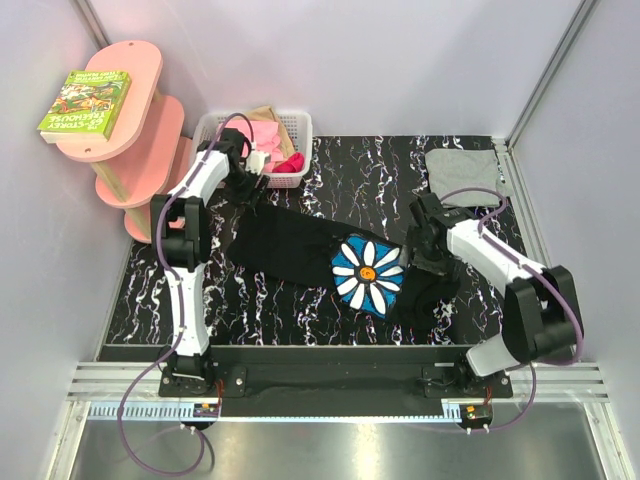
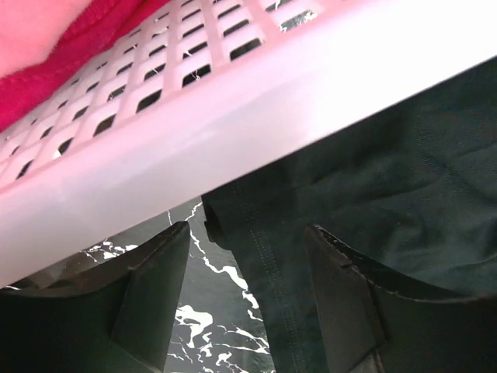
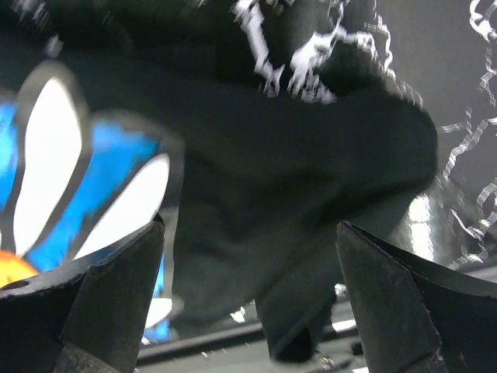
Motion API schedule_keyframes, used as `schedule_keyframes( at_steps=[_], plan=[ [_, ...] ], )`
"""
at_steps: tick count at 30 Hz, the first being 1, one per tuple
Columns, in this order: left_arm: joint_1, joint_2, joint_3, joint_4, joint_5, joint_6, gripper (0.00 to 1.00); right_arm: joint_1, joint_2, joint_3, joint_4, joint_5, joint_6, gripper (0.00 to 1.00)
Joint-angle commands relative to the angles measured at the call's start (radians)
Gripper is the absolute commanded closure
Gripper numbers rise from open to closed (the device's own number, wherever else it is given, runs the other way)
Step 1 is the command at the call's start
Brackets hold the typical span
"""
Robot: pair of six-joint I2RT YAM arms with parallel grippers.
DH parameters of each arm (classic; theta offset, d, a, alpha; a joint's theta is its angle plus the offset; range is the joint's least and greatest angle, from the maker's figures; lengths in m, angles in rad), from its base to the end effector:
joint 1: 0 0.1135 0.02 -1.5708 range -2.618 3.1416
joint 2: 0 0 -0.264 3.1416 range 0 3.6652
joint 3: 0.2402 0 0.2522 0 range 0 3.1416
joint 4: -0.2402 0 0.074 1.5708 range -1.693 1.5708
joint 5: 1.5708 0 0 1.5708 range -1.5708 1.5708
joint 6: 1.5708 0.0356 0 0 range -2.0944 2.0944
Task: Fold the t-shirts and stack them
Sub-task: Flatten out the tshirt
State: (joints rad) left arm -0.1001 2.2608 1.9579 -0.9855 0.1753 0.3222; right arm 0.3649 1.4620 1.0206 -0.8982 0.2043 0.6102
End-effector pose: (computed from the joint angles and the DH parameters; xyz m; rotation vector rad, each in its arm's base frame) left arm 0.4672 -0.0532 0.1966 0.6288 2.7647 -0.2030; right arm 0.2486 0.0872 0.2196 0.3811 2.8153 -0.1027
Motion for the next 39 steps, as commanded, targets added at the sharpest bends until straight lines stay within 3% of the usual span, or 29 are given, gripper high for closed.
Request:
schedule_keyframes(
  at_steps=[1, 4, 5, 6, 13, 14, 16, 19, 22, 26, 28, 31, 32, 34, 35, 36, 39],
  plan=[
    [0.014, 0.046, 0.023, 0.056, -0.028, -0.009, 0.38, -0.102, 0.092, -0.014, 0.13, -0.071, 0.016, 0.0],
    [0.023, 0.031, -0.013, 0.059, 0.0, -0.008, 0.64, -0.15, 0.138, -0.002, 0.145, -0.082, 0.008, 0.0],
    [0.028, 0.025, -0.049, 0.065, 0.004, -0.005, 0.89, -0.153, 0.141, 0.001, 0.147, -0.08, 0.003, 0.0],
    [0.033, 0.017, -0.072, 0.076, 0.012, 0.0, 1.0, -0.153, 0.143, 0.001, 0.147, -0.072, 0.002, 0.0],
    [0.073, -0.099, -0.274, 0.125, 0.072, 0.034, 1.0, -0.161, 0.103, -0.005, 0.15, -0.1, -0.006, 0.0],
    [0.073, -0.106, -0.283, 0.123, 0.073, 0.037, 0.97, -0.162, 0.104, -0.005, 0.151, -0.106, -0.006, 0.0],
    [0.073, -0.119, -0.281, 0.123, 0.084, 0.031, 0.65, -0.161, 0.109, -0.005, 0.156, -0.124, -0.006, 0.0],
    [0.071, -0.129, -0.268, 0.122, 0.101, 0.002, 0.28, -0.161, 0.103, -0.008, 0.16, -0.14, -0.004, 0.0],
    [0.071, -0.13, -0.251, 0.122, 0.133, -0.034, 0.21, -0.161, 0.084, -0.014, 0.162, -0.144, -0.01, 0.0],
    [0.073, -0.151, -0.284, 0.16, 0.176, -0.098, 0.25, -0.161, 0.061, -0.022, 0.166, -0.154, -0.018, 0.0],
    [0.069, -0.202, -0.38, 0.25, 0.191, -0.126, 0.27, -0.161, 0.049, -0.022, 0.171, -0.155, -0.023, 0.0],
    [0.065, -0.279, -0.528, 0.388, 0.191, -0.141, 0.41, -0.161, 0.038, -0.03, 0.18, -0.172, -0.026, 0.0],
    [0.062, -0.296, -0.563, 0.421, 0.193, -0.141, 0.57, -0.161, 0.034, -0.039, 0.191, -0.184, -0.027, 0.0],
    [0.048, -0.329, -0.644, 0.491, 0.191, -0.132, 0.74, -0.161, 0.021, -0.056, 0.203, -0.197, -0.029, 0.0],
    [0.04, -0.339, -0.665, 0.517, 0.176, -0.13, 0.9, -0.161, 0.017, -0.062, 0.212, -0.201, -0.029, 0.0],
    [0.028, -0.352, -0.681, 0.527, 0.171, -0.124, 0.97, -0.159, 0.005, -0.069, 0.216, -0.201, -0.027, 0.0],
    [0.013, -0.389, -0.737, 0.551, 0.155, -0.112, 1.0, -0.159, -0.028, -0.094, 0.225, -0.226, -0.03, 0.0]
  ],
)
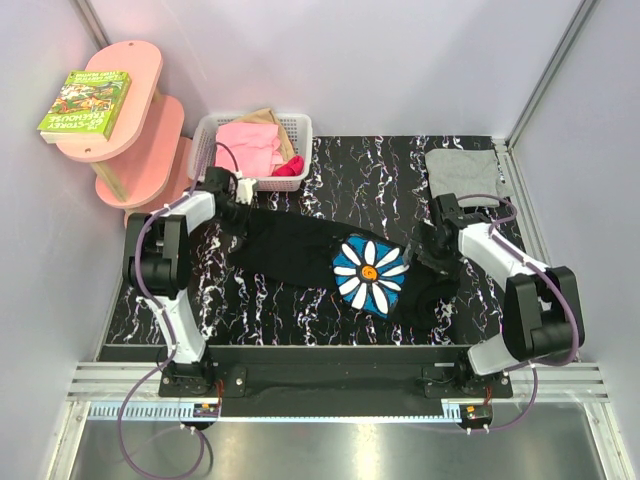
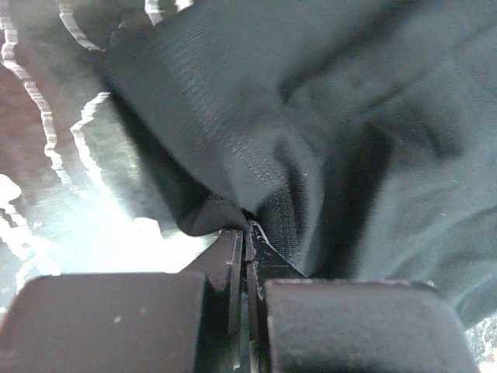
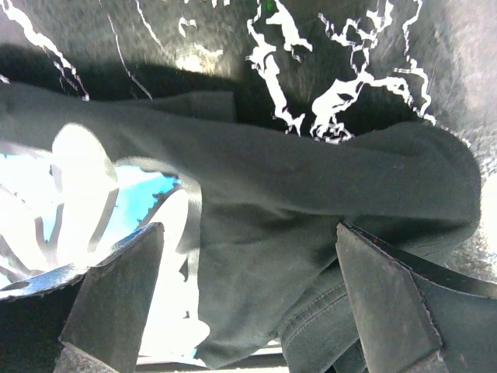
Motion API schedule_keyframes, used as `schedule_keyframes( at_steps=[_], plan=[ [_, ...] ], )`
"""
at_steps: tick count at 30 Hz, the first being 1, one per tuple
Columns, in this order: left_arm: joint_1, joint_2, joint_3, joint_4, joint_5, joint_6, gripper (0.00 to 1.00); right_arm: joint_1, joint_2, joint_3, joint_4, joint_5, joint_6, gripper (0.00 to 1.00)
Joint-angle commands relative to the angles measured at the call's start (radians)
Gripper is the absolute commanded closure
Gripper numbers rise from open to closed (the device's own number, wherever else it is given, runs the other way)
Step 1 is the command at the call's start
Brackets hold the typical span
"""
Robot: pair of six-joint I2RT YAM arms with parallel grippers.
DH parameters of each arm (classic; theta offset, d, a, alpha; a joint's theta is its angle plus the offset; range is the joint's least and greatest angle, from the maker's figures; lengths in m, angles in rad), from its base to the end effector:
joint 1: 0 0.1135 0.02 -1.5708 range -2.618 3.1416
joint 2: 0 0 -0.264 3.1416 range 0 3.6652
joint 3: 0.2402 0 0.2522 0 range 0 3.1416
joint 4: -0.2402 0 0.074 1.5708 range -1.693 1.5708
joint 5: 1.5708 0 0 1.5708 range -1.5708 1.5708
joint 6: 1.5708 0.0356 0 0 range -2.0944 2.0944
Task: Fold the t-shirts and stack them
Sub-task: Flatten out the tshirt
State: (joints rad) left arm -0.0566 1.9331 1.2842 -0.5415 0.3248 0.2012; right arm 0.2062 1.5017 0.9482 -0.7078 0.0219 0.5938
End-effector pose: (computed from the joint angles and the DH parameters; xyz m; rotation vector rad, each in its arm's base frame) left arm 0.3837 -0.0331 0.1601 0.4335 2.6789 -0.4055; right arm 0.2694 0.0556 0.1948 0.5526 2.7904 0.1441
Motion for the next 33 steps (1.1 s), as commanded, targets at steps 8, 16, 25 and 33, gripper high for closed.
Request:
schedule_keyframes(
  at_steps=[8, 16, 25, 33],
  plan=[
    [-0.008, -0.406, 0.0, 0.017, -0.01, 0.056, 1.0, -0.001, -0.126, -0.06, 0.042, -0.068, -0.02, 0.0],
    [0.135, -0.675, -0.04, -0.262, -0.038, 0.257, 1.0, -0.002, -0.13, -0.058, 0.042, -0.063, -0.022, 0.0],
    [0.136, -0.821, -0.293, -0.272, -0.107, 0.297, 1.0, -0.002, -0.025, -0.058, 0.07, 0.019, -0.035, 0.0],
    [0.225, -0.824, -0.329, -0.261, -0.121, 0.339, 1.0, -0.021, 0.071, -0.028, 0.09, 0.121, -0.017, 0.0]
  ],
)
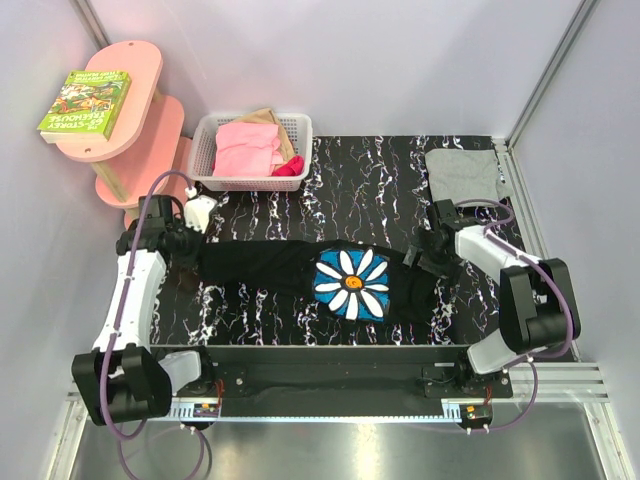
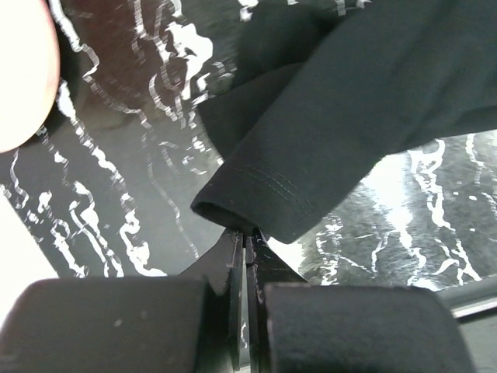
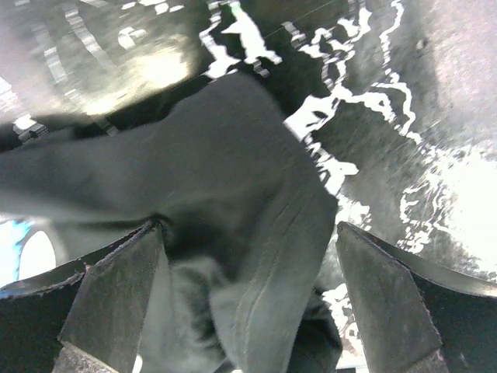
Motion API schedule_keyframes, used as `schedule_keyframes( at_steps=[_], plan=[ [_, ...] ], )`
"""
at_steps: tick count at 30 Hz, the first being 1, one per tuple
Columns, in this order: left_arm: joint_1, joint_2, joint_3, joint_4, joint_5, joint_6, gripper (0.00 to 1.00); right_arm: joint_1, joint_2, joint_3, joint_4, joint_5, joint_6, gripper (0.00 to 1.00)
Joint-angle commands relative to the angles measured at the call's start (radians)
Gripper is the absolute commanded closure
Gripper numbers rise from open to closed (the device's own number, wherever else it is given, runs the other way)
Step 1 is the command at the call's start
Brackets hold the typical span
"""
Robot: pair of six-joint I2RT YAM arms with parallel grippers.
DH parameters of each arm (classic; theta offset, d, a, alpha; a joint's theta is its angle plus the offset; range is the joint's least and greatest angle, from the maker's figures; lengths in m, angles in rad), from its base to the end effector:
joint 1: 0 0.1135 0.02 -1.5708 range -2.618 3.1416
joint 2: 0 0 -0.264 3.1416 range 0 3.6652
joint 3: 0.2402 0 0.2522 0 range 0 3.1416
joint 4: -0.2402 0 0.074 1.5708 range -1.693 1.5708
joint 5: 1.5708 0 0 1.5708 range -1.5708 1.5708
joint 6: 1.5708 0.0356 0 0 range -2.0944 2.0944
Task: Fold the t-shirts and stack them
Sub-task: Flatten out the tshirt
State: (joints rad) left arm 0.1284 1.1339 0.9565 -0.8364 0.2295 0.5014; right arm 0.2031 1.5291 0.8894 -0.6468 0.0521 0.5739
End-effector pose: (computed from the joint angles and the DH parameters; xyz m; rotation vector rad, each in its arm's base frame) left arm 0.2167 0.0198 0.2763 0.5540 2.4837 -0.0535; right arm 0.2668 0.0531 0.1740 0.5373 2.8067 0.0860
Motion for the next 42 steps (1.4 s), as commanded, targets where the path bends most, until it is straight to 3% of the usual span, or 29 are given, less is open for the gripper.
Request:
schedule_keyframes(
  at_steps=[1, 9, 11, 12, 16, 20, 21, 22, 25, 30, 34, 42],
  plan=[
    [0.048, -0.026, -0.002, 0.031, -0.021, 0.042, 1.0, -0.025, 0.052, 0.031, 0.03, 0.112, 0.004, 0.0],
    [0.082, -0.017, 0.004, 0.028, 0.004, 0.049, 1.0, -0.039, 0.101, 0.049, 0.145, 0.039, 0.021, 0.0],
    [0.083, -0.013, 0.007, 0.029, 0.005, 0.049, 1.0, -0.039, 0.091, 0.052, 0.167, 0.016, 0.014, 0.13],
    [0.082, -0.01, 0.007, 0.03, 0.007, 0.049, 1.0, -0.037, 0.083, 0.055, 0.171, -0.001, 0.014, 0.33],
    [0.086, 0.001, 0.008, 0.03, 0.019, 0.045, 1.0, -0.037, 0.013, 0.048, 0.176, -0.026, 0.015, 0.75],
    [0.088, 0.015, 0.002, 0.037, 0.033, 0.037, 1.0, -0.039, -0.046, 0.037, 0.174, -0.041, 0.012, 0.81],
    [0.086, 0.017, 0.002, 0.039, 0.036, 0.032, 1.0, -0.037, -0.061, 0.034, 0.173, -0.049, 0.012, 0.87],
    [0.086, 0.024, 0.007, 0.042, 0.034, 0.031, 1.0, -0.041, -0.09, 0.034, 0.17, -0.049, 0.015, 1.0],
    [0.086, 0.035, 0.065, 0.042, 0.036, 0.016, 1.0, -0.034, -0.189, 0.058, 0.154, -0.126, 0.02, 1.0],
    [0.089, 0.012, 0.391, -0.1, 0.063, -0.034, 1.0, 0.015, -0.392, 0.236, -0.008, -0.145, -0.012, 1.0],
    [0.089, -0.104, 0.643, -0.211, 0.071, -0.026, 1.0, 0.032, -0.654, 0.359, -0.109, -0.192, -0.008, 1.0],
    [0.089, -0.357, 0.783, -0.337, 0.002, 0.023, 1.0, 0.03, -0.926, 0.608, -0.255, -0.317, -0.031, 1.0]
  ],
)
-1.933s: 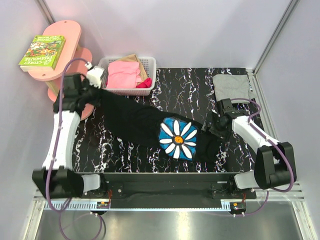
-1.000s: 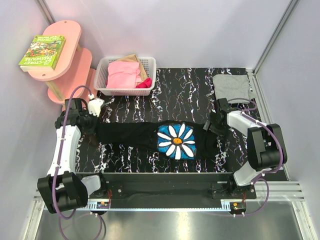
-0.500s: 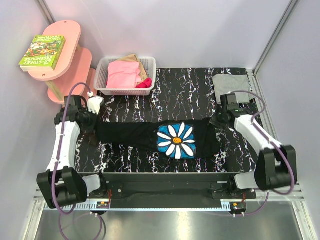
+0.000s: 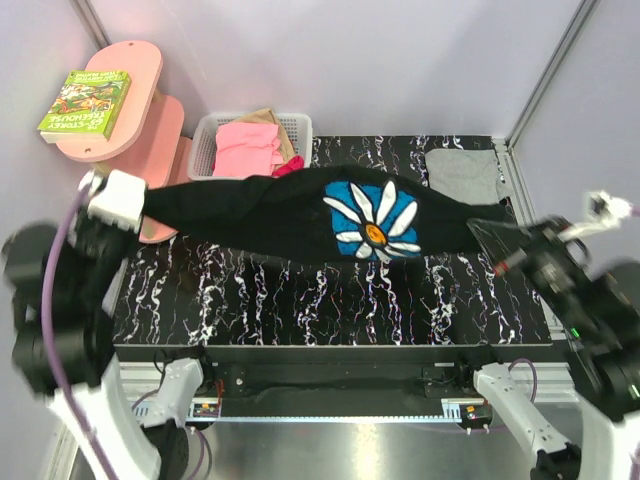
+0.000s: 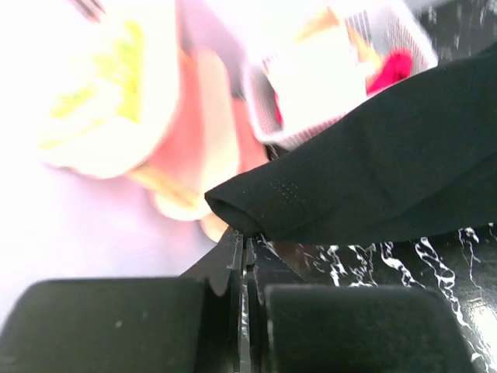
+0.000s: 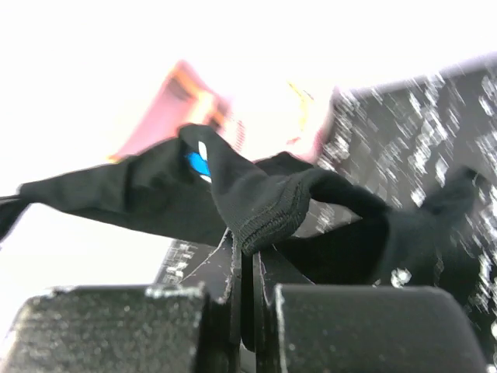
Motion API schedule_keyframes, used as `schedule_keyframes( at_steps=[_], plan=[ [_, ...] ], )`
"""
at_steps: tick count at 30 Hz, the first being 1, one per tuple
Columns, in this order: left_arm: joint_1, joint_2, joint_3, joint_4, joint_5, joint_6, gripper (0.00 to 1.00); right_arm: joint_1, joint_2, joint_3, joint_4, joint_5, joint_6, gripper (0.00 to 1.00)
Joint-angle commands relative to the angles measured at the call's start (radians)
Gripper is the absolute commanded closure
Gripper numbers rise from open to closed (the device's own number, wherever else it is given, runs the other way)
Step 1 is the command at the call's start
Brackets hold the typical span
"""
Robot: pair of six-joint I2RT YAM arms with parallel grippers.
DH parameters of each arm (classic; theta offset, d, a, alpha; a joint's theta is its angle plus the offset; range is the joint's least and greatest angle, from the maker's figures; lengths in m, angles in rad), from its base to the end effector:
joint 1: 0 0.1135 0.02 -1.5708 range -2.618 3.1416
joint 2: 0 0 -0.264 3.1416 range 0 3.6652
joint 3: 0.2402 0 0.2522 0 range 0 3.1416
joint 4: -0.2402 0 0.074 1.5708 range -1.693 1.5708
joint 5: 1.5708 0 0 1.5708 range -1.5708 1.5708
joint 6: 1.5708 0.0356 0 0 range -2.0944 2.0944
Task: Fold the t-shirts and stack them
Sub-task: Flatten out the tshirt
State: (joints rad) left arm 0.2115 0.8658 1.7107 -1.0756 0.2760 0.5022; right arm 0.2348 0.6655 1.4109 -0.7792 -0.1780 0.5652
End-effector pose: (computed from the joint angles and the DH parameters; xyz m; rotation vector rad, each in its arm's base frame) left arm 0.0725 0.0056 0.5128 0.4540 1.7420 0.2624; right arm 0.0575 0.0202 0.4831 0.1311 1.6524 0.7575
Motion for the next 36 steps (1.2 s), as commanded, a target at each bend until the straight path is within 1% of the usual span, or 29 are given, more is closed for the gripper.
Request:
schedule_keyframes(
  at_steps=[1, 2, 5, 8, 10, 11, 12, 13, 14, 15, 16, 17, 19, 20, 21, 23, 25, 26, 27, 28, 29, 30, 31, 32, 34, 35, 36],
  plan=[
    [0.006, -0.112, 0.033, -0.102, -0.057, 0.024, 1.0, -0.002, -0.075, 0.109, -0.144, -0.097, -0.015, 1.0],
    [0.006, -0.134, 0.039, -0.107, -0.069, 0.024, 1.0, -0.002, -0.084, 0.156, -0.167, -0.104, -0.008, 1.0],
    [0.005, -0.2, 0.087, -0.141, -0.112, 0.038, 1.0, -0.002, -0.101, 0.229, -0.319, -0.106, 0.002, 1.0],
    [0.0, -0.231, 0.092, -0.172, -0.139, 0.048, 1.0, -0.002, -0.112, 0.217, -0.377, -0.097, 0.015, 1.0],
    [-0.009, -0.226, 0.032, -0.155, -0.167, 0.045, 1.0, -0.002, -0.116, 0.157, -0.381, -0.077, 0.033, 1.0],
    [-0.014, -0.22, -0.003, -0.112, -0.175, 0.042, 1.0, -0.002, -0.113, 0.131, -0.361, -0.057, 0.035, 1.0],
    [-0.017, -0.214, -0.084, -0.086, -0.178, 0.041, 1.0, -0.003, -0.107, 0.1, -0.347, -0.04, 0.041, 1.0],
    [-0.015, -0.202, -0.124, -0.055, -0.176, 0.029, 1.0, -0.002, -0.1, 0.048, -0.333, -0.019, 0.047, 1.0],
    [-0.017, -0.167, -0.164, 0.016, -0.176, 0.022, 1.0, -0.003, -0.089, 0.022, -0.298, 0.017, 0.041, 1.0],
    [-0.017, -0.139, -0.224, 0.049, -0.175, 0.016, 1.0, -0.002, -0.063, -0.001, -0.283, 0.038, 0.038, 1.0],
    [-0.017, -0.108, -0.247, 0.086, -0.178, -0.005, 1.0, -0.002, -0.049, -0.041, -0.258, 0.055, 0.032, 1.0],
    [-0.017, -0.031, -0.259, 0.145, -0.175, -0.014, 1.0, -0.002, -0.034, -0.058, -0.203, 0.072, 0.029, 1.0],
    [-0.017, 0.066, -0.234, 0.175, -0.169, -0.049, 1.0, -0.002, 0.018, -0.067, -0.146, 0.101, 0.022, 1.0],
    [-0.015, 0.155, -0.212, 0.181, -0.163, -0.06, 1.0, -0.003, 0.048, -0.066, -0.135, 0.113, 0.021, 1.0],
    [-0.017, 0.189, -0.179, 0.181, -0.158, -0.077, 1.0, -0.002, 0.055, -0.066, -0.126, 0.121, 0.016, 1.0],
    [-0.017, 0.235, -0.177, 0.183, -0.132, -0.082, 1.0, -0.002, 0.06, -0.081, -0.127, 0.127, 0.016, 1.0],
    [-0.017, 0.213, -0.245, 0.192, -0.11, -0.071, 1.0, -0.002, 0.046, -0.13, -0.156, 0.127, 0.021, 1.0],
    [-0.015, 0.197, -0.322, 0.197, -0.101, -0.064, 1.0, -0.003, 0.03, -0.151, -0.169, 0.124, 0.03, 1.0],
    [-0.015, 0.181, -0.363, 0.197, -0.097, -0.045, 1.0, -0.002, 0.019, -0.196, -0.183, 0.117, 0.039, 1.0],
    [-0.015, 0.139, -0.408, 0.198, -0.095, -0.033, 1.0, -0.002, 0.01, -0.223, -0.213, 0.086, 0.047, 1.0],
    [-0.017, 0.11, -0.498, 0.198, -0.093, -0.019, 1.0, -0.002, -0.009, -0.251, -0.232, 0.066, 0.065, 1.0],
    [-0.017, 0.079, -0.541, 0.195, -0.09, 0.008, 1.0, -0.002, -0.02, -0.312, -0.253, 0.046, 0.073, 1.0],
    [-0.015, 0.009, -0.586, 0.191, -0.086, 0.025, 1.0, -0.003, -0.03, -0.349, -0.29, -0.003, 0.081, 1.0],
    [-0.015, -0.026, -0.667, 0.184, -0.072, 0.042, 1.0, -0.002, -0.055, -0.386, -0.311, -0.024, 0.09, 1.0],
    [-0.017, -0.109, -0.73, 0.154, -0.066, 0.07, 1.0, -0.002, -0.081, -0.478, -0.389, -0.058, 0.093, 1.0],
    [-0.017, -0.128, -0.772, 0.138, -0.058, 0.076, 1.0, -0.002, -0.099, -0.507, -0.414, -0.072, 0.091, 0.97],
    [-0.015, -0.142, -0.787, 0.123, -0.055, 0.085, 1.0, -0.002, -0.104, -0.565, -0.454, -0.11, 0.09, 0.88]
  ],
)
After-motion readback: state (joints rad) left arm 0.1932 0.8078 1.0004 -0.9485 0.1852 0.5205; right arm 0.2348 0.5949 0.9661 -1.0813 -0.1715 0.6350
